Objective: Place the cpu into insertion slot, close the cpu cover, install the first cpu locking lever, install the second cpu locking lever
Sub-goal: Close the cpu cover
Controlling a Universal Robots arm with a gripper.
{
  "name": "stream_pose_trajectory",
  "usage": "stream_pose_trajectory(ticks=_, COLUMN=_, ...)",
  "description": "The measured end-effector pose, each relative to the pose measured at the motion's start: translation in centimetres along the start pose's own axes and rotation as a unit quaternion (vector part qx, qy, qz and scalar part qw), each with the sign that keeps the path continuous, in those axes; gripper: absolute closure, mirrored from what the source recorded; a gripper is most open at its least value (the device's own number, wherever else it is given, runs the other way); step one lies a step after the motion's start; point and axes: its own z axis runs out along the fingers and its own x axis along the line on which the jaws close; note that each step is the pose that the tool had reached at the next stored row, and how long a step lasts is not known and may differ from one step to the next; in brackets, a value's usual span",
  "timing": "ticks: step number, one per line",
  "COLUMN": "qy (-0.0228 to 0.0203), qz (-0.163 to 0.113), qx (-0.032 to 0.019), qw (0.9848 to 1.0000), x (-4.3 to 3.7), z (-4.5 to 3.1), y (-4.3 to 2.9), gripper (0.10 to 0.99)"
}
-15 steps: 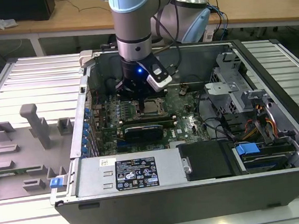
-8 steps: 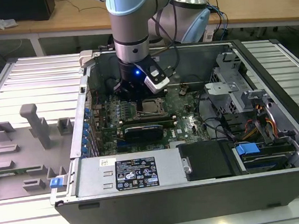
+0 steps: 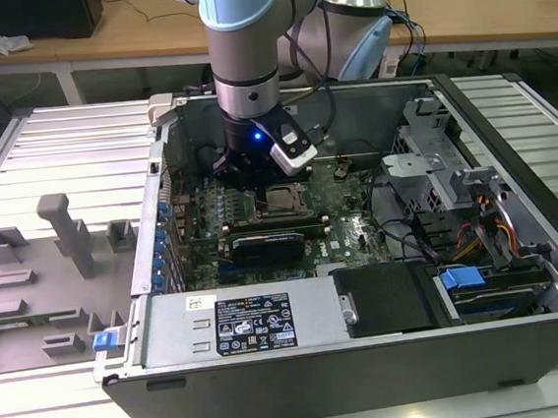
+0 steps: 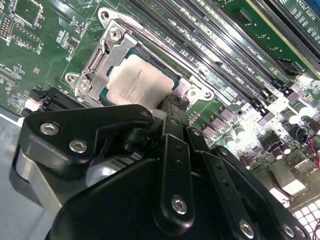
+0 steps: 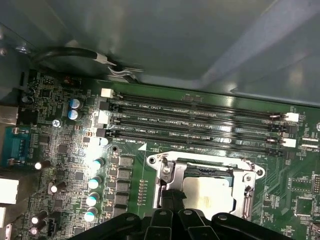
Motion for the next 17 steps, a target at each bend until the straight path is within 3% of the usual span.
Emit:
stream_pose_trajectory(ticks=8, qy=0.0001, qz=0.0, qx=0.0001, qw=1.0, x=-0.41, z=-0.01, y=-0.05, gripper=0.98)
stream_pose_trajectory(ticks=13, qy=-0.0001, qz=0.0, qx=-0.0001, qw=1.0, x=-0.46, z=-0.74, y=-0.03, gripper=0.98)
stream_pose_trajectory(ticks=17, qy=0.0012, qz=0.0, qx=-0.0001, qw=1.0, x=-1.15, z=-0.71, y=-0.14, gripper=0.98)
